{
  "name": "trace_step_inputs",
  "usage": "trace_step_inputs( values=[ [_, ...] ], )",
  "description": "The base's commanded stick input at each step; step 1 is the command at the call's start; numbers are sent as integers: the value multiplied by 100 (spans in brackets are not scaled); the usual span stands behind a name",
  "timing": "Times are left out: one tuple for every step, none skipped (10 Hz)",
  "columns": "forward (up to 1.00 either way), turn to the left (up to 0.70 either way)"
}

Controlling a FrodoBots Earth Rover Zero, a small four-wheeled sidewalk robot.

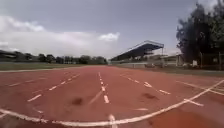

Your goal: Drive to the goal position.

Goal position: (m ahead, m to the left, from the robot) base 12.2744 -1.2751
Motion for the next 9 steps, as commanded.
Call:
trace_step_inputs(
  values=[
    [45, 0],
    [45, 0],
    [45, 0],
    [45, 0],
    [45, 0],
    [45, 0],
    [45, 0],
    [45, 0],
    [45, 0]
  ],
)
